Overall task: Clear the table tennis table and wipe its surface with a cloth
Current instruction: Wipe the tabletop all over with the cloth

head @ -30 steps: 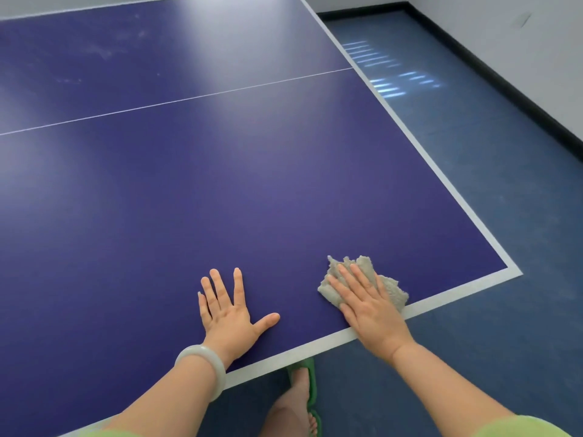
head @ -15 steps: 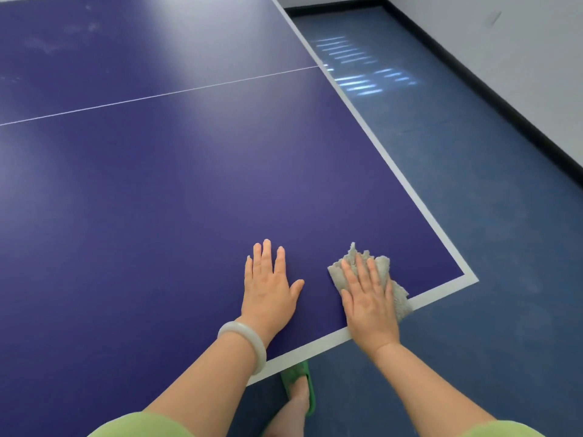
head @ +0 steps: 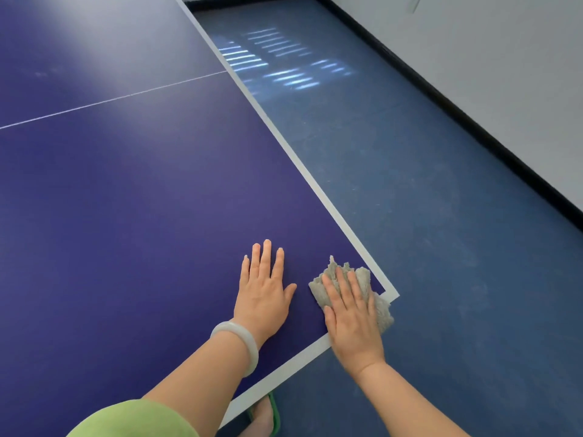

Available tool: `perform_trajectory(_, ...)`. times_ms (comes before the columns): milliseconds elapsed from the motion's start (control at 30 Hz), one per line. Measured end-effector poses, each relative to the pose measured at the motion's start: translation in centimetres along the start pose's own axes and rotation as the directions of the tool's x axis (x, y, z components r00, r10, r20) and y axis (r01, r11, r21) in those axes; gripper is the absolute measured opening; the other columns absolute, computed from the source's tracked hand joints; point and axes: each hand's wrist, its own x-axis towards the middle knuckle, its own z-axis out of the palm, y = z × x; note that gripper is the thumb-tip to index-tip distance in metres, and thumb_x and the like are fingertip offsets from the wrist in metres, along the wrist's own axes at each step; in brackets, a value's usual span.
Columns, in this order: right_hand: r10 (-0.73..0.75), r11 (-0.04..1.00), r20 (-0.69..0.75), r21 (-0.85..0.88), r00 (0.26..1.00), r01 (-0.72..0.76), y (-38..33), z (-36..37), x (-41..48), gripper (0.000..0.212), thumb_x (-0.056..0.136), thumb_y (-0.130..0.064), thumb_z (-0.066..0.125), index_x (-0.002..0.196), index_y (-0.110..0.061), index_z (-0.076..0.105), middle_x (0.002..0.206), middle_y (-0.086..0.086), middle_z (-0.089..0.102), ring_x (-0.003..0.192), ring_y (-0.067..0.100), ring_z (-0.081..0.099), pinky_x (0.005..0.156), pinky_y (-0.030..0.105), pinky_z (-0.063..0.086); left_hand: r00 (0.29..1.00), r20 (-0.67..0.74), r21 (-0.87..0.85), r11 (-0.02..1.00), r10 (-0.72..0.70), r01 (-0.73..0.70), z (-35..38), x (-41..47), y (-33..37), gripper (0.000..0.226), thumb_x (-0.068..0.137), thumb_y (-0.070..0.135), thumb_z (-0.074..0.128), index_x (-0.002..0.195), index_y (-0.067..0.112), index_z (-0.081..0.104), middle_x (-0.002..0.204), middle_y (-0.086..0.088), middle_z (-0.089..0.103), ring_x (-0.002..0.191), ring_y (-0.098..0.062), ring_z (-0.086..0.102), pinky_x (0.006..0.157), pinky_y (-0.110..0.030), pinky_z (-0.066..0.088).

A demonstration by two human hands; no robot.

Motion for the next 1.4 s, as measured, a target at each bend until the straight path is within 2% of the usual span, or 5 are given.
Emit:
perform_trajectory(167, 0.168, 0.981, 0.033, 0.089, 0.985, -0.17, 4.9, -1.2, 1.7, 0.056, 0.104, -0.042, 0.021, 0.157, -0.032, 0.005, 0.165, -0.008, -0.002, 0.153, 0.017, -0.001, 0.121, 0.046, 0.016, 0.995, 0.072, 0.001, 0.998, -0.067, 0.067, 0.2, 2.3, 4.2, 0.082, 0.098, 0.063, 0.021, 0.152, 0.018, -0.02, 0.159, -0.015, -0.028, 0.144, -0.037, -0.029, 0.118, -0.054, -0.013)
perform_trajectory(367, 0.352, 0.901, 0.1, 0.234, 0.931, -0.366, 7.0, -2.5, 4.7, 0.049, 0.104, -0.04, 0.035, 0.149, -0.02, 0.035, 0.131, 0.001, 0.052, 0.115, 0.022, 0.048, 0.094, 0.038, 0.042, 0.965, 0.212, 0.08, 0.987, -0.154, 0.14, -0.1, 3.5, 6.1, 0.103, 0.089, 0.077, 0.025, 0.148, 0.012, -0.029, 0.153, -0.022, -0.035, 0.138, -0.047, -0.034, 0.114, -0.064, -0.012)
perform_trajectory(767, 0.25, 0.742, 0.429, 0.491, 0.868, -0.456, 16.0, -6.4, 11.1, 0.046, 0.105, -0.046, 0.025, 0.105, -0.013, 0.057, 0.101, 0.004, 0.063, 0.094, 0.023, 0.061, 0.085, 0.04, 0.051, 0.92, 0.16, 0.118, 0.932, -0.359, 0.343, -1.5, 5.0, 11.9, 0.074, 0.1, 0.056, 0.029, 0.156, 0.012, 0.007, 0.163, -0.014, -0.005, 0.15, -0.038, -0.009, 0.121, -0.051, 0.003)
perform_trajectory(1000, 0.022, 0.884, 0.443, 0.411, 0.896, -0.224, 25.3, -12.8, 16.3, 0.035, 0.102, -0.047, 0.036, 0.085, -0.017, 0.043, 0.084, -0.003, 0.057, 0.07, 0.015, 0.052, 0.061, 0.032, 0.039, 0.925, 0.131, -0.084, 0.926, -0.356, 0.368, -4.4, 10.2, 21.8, 0.057, 0.102, 0.047, 0.037, 0.148, 0.014, 0.027, 0.151, -0.003, 0.031, 0.141, -0.023, 0.027, 0.115, -0.035, 0.027)
perform_trajectory(1400, -0.226, 0.941, 0.395, 0.324, 0.891, 0.095, 27.7, -19.0, 30.3, 0.024, 0.098, -0.05, 0.045, 0.098, -0.027, 0.05, 0.091, -0.009, 0.06, 0.083, 0.013, 0.059, 0.075, 0.036, 0.051, 0.896, 0.138, -0.353, 0.825, -0.421, 0.442, -12.2, 23.3, 23.4, 0.059, 0.103, 0.045, 0.037, 0.151, 0.013, 0.023, 0.146, -0.005, 0.039, 0.133, -0.023, 0.042, 0.107, -0.037, 0.038)
